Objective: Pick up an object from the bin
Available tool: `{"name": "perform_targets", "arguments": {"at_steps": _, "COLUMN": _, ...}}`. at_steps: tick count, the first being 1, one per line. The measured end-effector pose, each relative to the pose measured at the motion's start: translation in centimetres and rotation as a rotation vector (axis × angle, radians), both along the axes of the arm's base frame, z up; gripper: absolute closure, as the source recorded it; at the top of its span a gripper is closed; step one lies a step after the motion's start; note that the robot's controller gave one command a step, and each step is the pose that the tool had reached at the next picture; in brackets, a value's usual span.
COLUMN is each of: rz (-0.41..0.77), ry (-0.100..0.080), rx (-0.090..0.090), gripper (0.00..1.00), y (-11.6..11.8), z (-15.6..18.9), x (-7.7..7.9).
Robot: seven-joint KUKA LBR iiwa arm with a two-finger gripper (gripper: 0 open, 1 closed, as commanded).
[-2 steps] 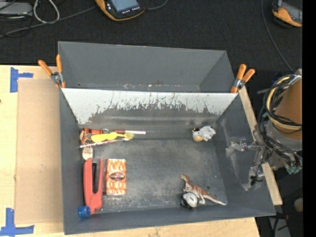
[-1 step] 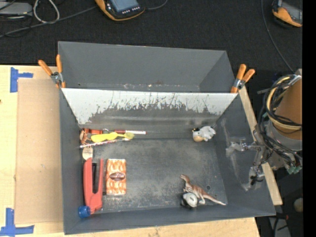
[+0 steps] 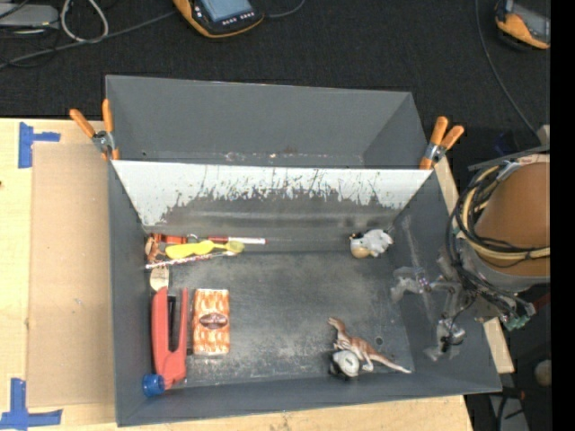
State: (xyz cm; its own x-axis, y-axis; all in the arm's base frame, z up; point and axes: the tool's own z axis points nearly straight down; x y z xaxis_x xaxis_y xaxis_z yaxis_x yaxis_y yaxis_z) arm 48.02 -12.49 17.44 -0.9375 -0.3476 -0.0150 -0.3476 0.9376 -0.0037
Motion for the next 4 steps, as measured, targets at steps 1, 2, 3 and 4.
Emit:
{"name": "perform_targets", "arguments": {"at_steps": 1, "rz": 0.196, "ry": 0.0, "rx": 0.0, "gripper": 0.0, "y": 3.0, "z": -6.8, "x": -1.1}}
{"name": "perform_targets", "arguments": {"at_steps": 2, "rz": 0.389, "ry": -0.011, "rx": -0.008, "gripper": 0.0, "y": 3.7, "z": -9.0, "x": -0.3}}
{"name": "perform_targets", "arguments": {"at_steps": 3, "rz": 0.401, "ry": -0.023, "rx": -0.01, "gripper": 0.0, "y": 8.4, "z": -9.9, "x": -0.2}}
{"name": "perform_targets", "arguments": {"at_steps": 4, "rz": 0.657, "ry": -0.018, "rx": -0.015, "gripper": 1.0, "y": 9.7, "z": -10.4, "x": 0.0}}
